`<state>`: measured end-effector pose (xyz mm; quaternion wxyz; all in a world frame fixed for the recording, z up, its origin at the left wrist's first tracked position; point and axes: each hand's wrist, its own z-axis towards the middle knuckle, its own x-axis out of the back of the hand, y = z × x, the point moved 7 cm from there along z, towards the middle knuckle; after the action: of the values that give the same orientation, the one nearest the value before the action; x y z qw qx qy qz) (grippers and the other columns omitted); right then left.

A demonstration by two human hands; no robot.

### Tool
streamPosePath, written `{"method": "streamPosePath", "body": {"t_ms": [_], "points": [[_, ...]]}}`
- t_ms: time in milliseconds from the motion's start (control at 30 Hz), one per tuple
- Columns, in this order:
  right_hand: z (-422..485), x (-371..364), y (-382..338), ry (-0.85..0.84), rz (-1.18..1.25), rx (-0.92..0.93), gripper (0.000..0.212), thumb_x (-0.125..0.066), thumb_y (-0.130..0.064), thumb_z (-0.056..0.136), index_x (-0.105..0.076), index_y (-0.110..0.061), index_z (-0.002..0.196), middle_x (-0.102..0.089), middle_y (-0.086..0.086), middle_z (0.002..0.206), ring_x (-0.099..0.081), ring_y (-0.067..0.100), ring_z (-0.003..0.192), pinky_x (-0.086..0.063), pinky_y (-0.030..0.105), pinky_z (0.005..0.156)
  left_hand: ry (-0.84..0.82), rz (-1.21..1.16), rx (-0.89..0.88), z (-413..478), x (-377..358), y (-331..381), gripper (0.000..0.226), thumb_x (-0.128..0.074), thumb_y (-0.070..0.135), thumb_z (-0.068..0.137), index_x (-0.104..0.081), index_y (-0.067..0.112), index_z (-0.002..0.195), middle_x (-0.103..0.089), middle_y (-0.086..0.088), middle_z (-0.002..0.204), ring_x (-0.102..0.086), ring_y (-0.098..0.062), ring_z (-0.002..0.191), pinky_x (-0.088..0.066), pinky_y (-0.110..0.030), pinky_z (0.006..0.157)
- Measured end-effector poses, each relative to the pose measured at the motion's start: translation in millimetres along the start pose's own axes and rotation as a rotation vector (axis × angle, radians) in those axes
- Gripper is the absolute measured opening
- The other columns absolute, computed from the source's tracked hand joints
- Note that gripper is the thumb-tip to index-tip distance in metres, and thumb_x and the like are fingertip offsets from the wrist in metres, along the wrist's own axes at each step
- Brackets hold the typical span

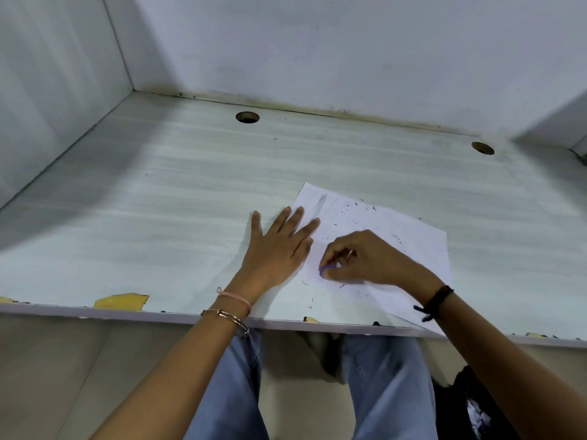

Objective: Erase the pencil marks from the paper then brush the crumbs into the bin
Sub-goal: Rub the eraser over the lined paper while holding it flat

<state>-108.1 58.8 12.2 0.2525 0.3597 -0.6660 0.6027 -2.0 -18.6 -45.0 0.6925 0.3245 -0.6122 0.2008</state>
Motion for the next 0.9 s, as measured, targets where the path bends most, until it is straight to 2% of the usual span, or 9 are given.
{"method": "streamPosePath", "body": {"t_ms": [100,167,267,333,400,500,667,800,900], "points": [[11.1,28.0,24.3,0.279,0.039,-0.118,0.006,-0.072,-0.016,0.079,-0.073,-0.021,0.082,-0.069,-0.008,0.078,-0.056,-0.001,0.063,-0.042,0.008,0.062,-0.012,-0.05,0.004,0.9,2.9,0.1,0.048,-0.013,0.042,0.105,-0.005,0.044,0.152,0.004,0.009,0.163,0.01,-0.011,0.149,0.011,-0.062,0.112],[12.0,29.8,34.1,0.379,0.123,-0.185,0.006,-0.073,-0.014,0.08,-0.071,-0.017,0.085,-0.068,-0.004,0.078,-0.056,0.002,0.062,-0.042,0.004,0.06,-0.026,-0.097,0.015,3.1,5.8,0.9,0.05,-0.018,0.048,0.103,-0.012,0.042,0.152,0.0,0.007,0.163,0.008,-0.012,0.149,0.011,-0.064,0.112],[9.9,21.5,31.6,0.336,0.101,-0.148,0.01,-0.07,-0.009,0.078,-0.07,-0.019,0.083,-0.068,-0.005,0.078,-0.059,0.013,0.07,-0.043,0.009,0.063,-0.025,-0.124,0.001,3.4,7.2,7.8,0.07,-0.023,0.072,0.091,-0.02,0.035,0.15,-0.003,0.003,0.163,0.008,-0.012,0.149,0.012,-0.066,0.111],[9.8,21.4,30.6,0.294,0.09,-0.139,0.014,-0.069,-0.008,0.077,-0.071,-0.021,0.083,-0.066,-0.008,0.076,-0.059,0.011,0.07,-0.043,0.009,0.063,-0.037,-0.107,-0.014,1.6,4.4,12.3,0.089,-0.021,0.083,0.081,-0.013,0.032,0.153,0.003,0.004,0.163,0.012,-0.011,0.148,0.015,-0.066,0.11],[14.7,27.2,36.8,0.309,0.068,-0.181,0.014,-0.069,-0.01,0.077,-0.072,-0.023,0.082,-0.064,-0.011,0.07,-0.054,0.003,0.062,-0.041,0.004,0.061,-0.053,-0.075,-0.017,1.2,0.6,13.2,0.098,-0.018,0.088,0.076,-0.002,0.032,0.154,0.011,0.005,0.163,0.016,-0.009,0.148,0.017,-0.065,0.109],[24.2,29.6,32.8,0.367,0.064,-0.186,0.012,-0.07,-0.011,0.077,-0.072,-0.022,0.081,-0.062,-0.013,0.068,-0.051,-0.003,0.058,-0.04,0.003,0.058,-0.042,-0.048,-0.012,2.6,-0.4,11.1,0.1,-0.016,0.09,0.074,0.005,0.033,0.154,0.015,0.007,0.162,0.018,-0.009,0.147,0.018,-0.065,0.11],[29.0,10.6,9.8,0.157,0.013,-0.088,0.009,-0.072,-0.012,0.076,-0.075,-0.018,0.082,-0.062,-0.014,0.063,-0.052,-0.004,0.054,-0.038,0.007,0.054,-0.031,-0.025,-0.025,4.1,-1.6,11.3,0.102,-0.016,0.09,0.075,0.007,0.03,0.154,0.016,0.005,0.162,0.019,-0.01,0.147,0.016,-0.066,0.109],[42.5,30.2,10.7,0.304,-0.081,-0.098,0.007,-0.068,-0.007,0.073,-0.073,-0.009,0.078,-0.066,-0.002,0.068,-0.051,0.0,0.054,-0.035,0.011,0.052,-0.025,-0.059,-0.021,3.6,-1.4,11.3,0.099,-0.019,0.088,0.077,0.008,0.032,0.154,0.016,0.005,0.161,0.019,-0.01,0.147,0.018,-0.065,0.109],[40.7,13.6,2.9,0.159,-0.099,-0.075,0.006,-0.069,-0.011,0.073,-0.072,-0.014,0.077,-0.063,-0.01,0.065,-0.05,0.001,0.056,-0.036,0.012,0.052,0.001,-0.068,-0.028,5.1,-2.2,11.0,0.101,-0.019,0.089,0.076,0.005,0.03,0.155,0.013,0.005,0.162,0.018,-0.011,0.147,0.016,-0.066,0.109]]}}
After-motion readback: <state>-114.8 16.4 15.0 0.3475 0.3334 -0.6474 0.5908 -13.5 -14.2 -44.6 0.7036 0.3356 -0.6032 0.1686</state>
